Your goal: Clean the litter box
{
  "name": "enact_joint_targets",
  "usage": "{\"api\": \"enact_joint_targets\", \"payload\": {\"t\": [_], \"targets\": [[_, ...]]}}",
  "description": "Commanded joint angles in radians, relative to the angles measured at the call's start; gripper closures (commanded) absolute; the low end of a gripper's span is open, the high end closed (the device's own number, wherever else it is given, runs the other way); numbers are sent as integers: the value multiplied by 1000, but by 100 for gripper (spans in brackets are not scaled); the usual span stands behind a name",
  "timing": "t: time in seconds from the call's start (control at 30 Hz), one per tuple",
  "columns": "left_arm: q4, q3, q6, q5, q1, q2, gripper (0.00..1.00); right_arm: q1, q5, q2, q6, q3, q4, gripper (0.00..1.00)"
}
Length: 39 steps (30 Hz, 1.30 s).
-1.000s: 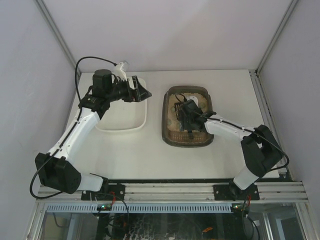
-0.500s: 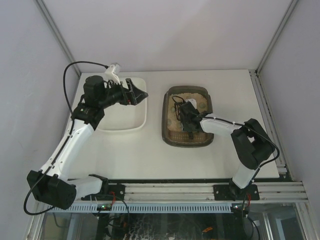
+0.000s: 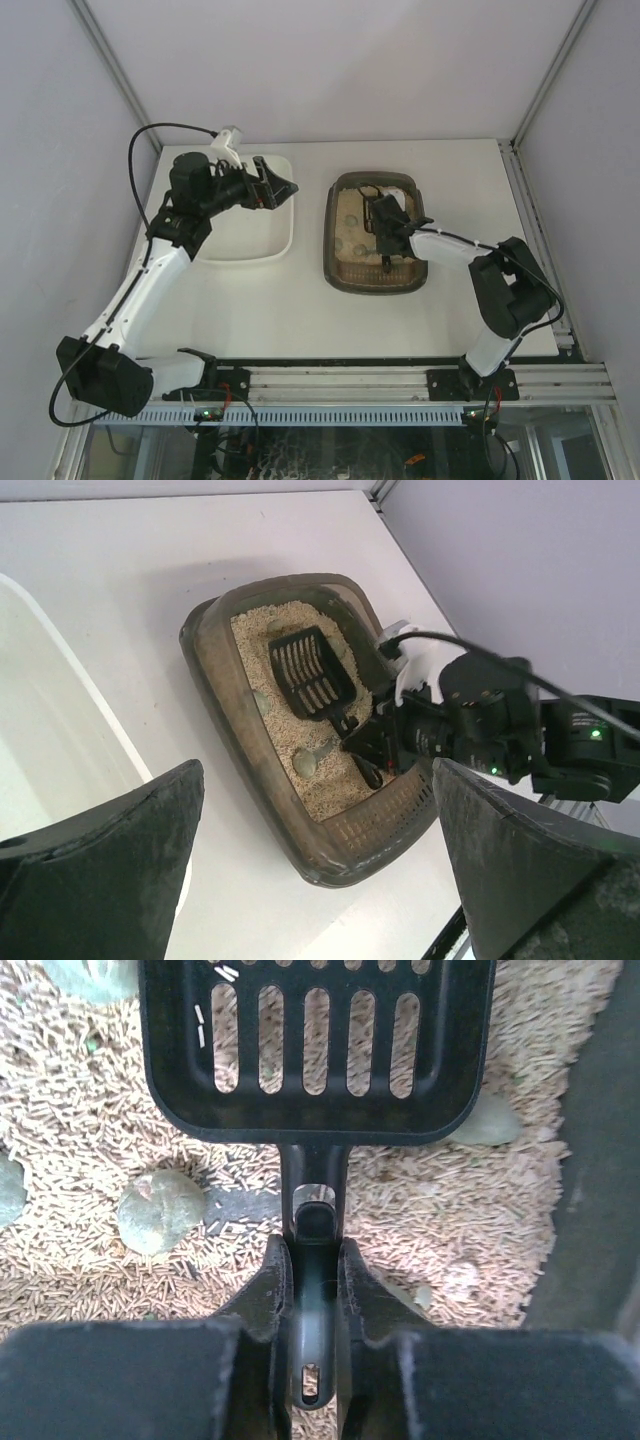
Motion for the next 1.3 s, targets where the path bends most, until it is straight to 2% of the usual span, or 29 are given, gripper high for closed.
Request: {"api": "enact_joint_targets", "payload": {"t": [0.0, 0.1, 0.33, 0.5, 0.63, 0.77, 1.07, 1.27], "targets": [[54, -25, -17, 1, -1, 6, 0, -26, -17, -109, -27, 22, 22, 100], [70, -42, -24, -8, -1, 11, 0, -26, -32, -123, -39, 50, -21, 100], [201, -117, -142, 13, -6, 54, 0, -18, -112, -153, -50, 68, -56, 100], [150, 3, -205, 117, -19, 256, 1, 10, -107, -180, -42, 75, -100, 100], [144, 87, -208, 137, -54, 388, 0, 44, -98, -217, -34, 72, -118, 100], [59, 209, -145, 115, -98, 507, 0, 73, -97, -237, -34, 72, -112, 100], [71, 307, -146, 92, -128, 604, 0, 113, -113, -272, -21, 71, -121, 100], [77, 270, -106, 36, -155, 601, 0, 128, -105, -307, -33, 71, -123, 100]]}}
